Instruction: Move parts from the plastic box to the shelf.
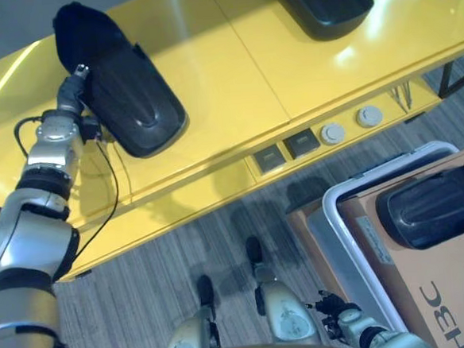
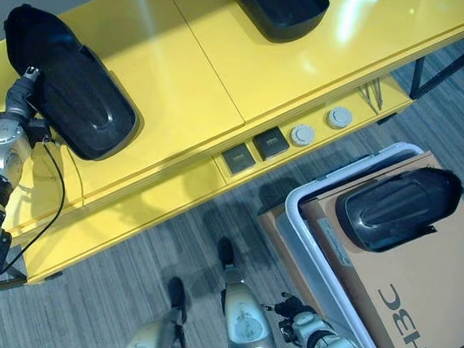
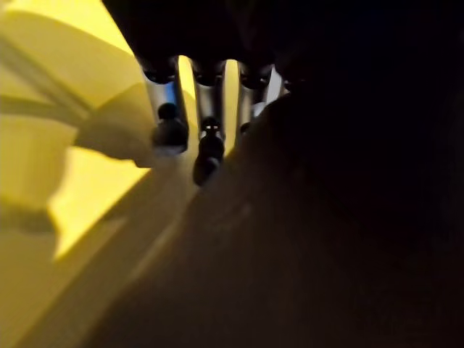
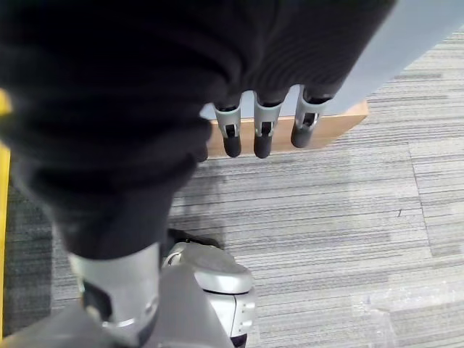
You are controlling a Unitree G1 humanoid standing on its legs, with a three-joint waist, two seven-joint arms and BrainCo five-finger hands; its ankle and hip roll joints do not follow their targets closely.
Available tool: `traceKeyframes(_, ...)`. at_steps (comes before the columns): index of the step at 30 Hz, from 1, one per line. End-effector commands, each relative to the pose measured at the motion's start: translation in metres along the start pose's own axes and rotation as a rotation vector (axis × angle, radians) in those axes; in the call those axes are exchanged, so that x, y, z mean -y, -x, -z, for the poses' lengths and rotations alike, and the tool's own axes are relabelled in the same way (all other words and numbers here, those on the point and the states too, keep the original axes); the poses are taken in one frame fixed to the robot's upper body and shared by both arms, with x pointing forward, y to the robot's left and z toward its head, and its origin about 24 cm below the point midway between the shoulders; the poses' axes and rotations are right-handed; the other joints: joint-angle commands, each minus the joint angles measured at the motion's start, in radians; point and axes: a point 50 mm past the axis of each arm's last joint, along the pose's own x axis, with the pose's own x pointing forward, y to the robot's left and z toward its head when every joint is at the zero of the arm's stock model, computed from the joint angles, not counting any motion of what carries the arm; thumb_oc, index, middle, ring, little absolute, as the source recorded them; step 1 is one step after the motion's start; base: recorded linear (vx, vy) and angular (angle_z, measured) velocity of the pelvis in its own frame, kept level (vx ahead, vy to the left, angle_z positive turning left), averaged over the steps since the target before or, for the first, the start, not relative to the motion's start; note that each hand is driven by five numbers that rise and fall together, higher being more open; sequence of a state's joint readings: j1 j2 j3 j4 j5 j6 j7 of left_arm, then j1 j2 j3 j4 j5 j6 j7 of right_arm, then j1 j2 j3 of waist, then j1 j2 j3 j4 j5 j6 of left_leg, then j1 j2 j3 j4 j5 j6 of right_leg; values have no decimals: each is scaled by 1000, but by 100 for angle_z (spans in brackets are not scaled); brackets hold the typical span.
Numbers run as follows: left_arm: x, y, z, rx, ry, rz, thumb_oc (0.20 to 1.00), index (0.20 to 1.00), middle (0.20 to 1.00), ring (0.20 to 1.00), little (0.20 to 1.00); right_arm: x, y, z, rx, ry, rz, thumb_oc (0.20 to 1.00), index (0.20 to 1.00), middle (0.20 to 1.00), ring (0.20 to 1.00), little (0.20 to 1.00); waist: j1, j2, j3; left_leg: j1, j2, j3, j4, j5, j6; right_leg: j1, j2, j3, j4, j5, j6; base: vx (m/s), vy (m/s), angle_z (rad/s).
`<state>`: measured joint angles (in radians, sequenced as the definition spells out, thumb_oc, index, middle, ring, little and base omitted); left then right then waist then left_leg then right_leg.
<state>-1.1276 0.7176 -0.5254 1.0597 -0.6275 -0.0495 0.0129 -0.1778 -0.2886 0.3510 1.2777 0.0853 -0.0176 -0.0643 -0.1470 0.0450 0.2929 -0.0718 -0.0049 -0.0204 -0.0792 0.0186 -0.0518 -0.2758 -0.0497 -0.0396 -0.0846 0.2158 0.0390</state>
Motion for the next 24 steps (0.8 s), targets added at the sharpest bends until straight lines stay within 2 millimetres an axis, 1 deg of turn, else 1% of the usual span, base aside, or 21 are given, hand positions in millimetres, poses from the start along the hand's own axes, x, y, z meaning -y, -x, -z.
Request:
traceKeyframes(1,-18,-3,-46,142,-134,-18,200,200,200,200,200,-5,-1,-2,-2,-1,-48,1000,1000,1000,1000,1000,-2,19,-8,-54,43,3,-8,49,-38,66,-76,9,-3,-68,118,0,0,0)
traceKeyframes(7,-19,-4,-54,158,-189,-8,200,200,200,200,200,-8,0,-4,12,-8,-62,1000,1000,1000,1000,1000,-6,22,-2,-60,43,11,-8,53,-42,57,-76,10,-3,-65,120,0,0,0)
traceKeyframes(10,-13,-7,-59,159,-191,-11,200,200,200,200,200,-8,-1,-4,8,-7,-62,1000,1000,1000,1000,1000,-7,24,1,-63,43,10,-8,54,-42,54,-78,9,-3,-64,120,0,0,0)
traceKeyframes(12,-8,-10,-56,127,-198,-34,200,200,200,200,200,-8,-1,-4,0,-7,-58,1000,1000,1000,1000,1000,-8,26,2,-64,42,11,-8,55,-42,53,-78,10,-3,-64,119,0,0,0)
traceKeyframes(17,0,-13,-57,112,-227,-49,200,200,200,200,200,-8,-1,-2,-16,-26,-62,1000,1000,1000,1000,1000,-13,29,5,-64,40,16,-8,55,-41,52,-78,12,-3,-66,118,0,0,0)
traceKeyframes(18,2,-14,-57,102,-236,-60,420,420,420,420,420,-7,-1,-3,-13,-27,-58,1000,1000,1000,1000,1000,-14,30,7,-66,41,18,-8,56,-42,50,-78,13,-3,-66,117,0,0,0)
traceKeyframes(19,3,-14,-57,103,-236,-60,523,523,523,523,523,-7,-1,-3,-13,-27,-58,1000,1000,1000,1000,1000,-14,30,7,-66,41,18,-8,56,-42,50,-78,13,-3,-66,117,0,0,0)
traceKeyframes(20,4,-14,-58,103,-240,-60,752,752,752,752,752,-6,-1,-4,-12,-33,-55,1000,1000,1000,1000,1000,-15,29,8,-69,41,20,-8,56,-42,47,-78,13,-3,-65,117,0,0,0)
traceKeyframes(21,3,-14,-59,104,-237,-65,1000,1000,1000,1000,1000,-7,-1,-4,-11,-35,-57,1000,1000,1000,1000,1000,-15,29,8,-70,42,20,-8,56,-42,45,-78,14,-3,-65,117,0,0,0)
traceKeyframes(24,5,-15,-58,99,-242,-70,1000,1000,1000,1000,1000,-7,-1,-6,-6,-30,-56,1000,1000,1000,1000,1000,-15,28,8,-74,42,20,-8,57,-42,42,-78,16,-3,-64,115,13,-10,-6)
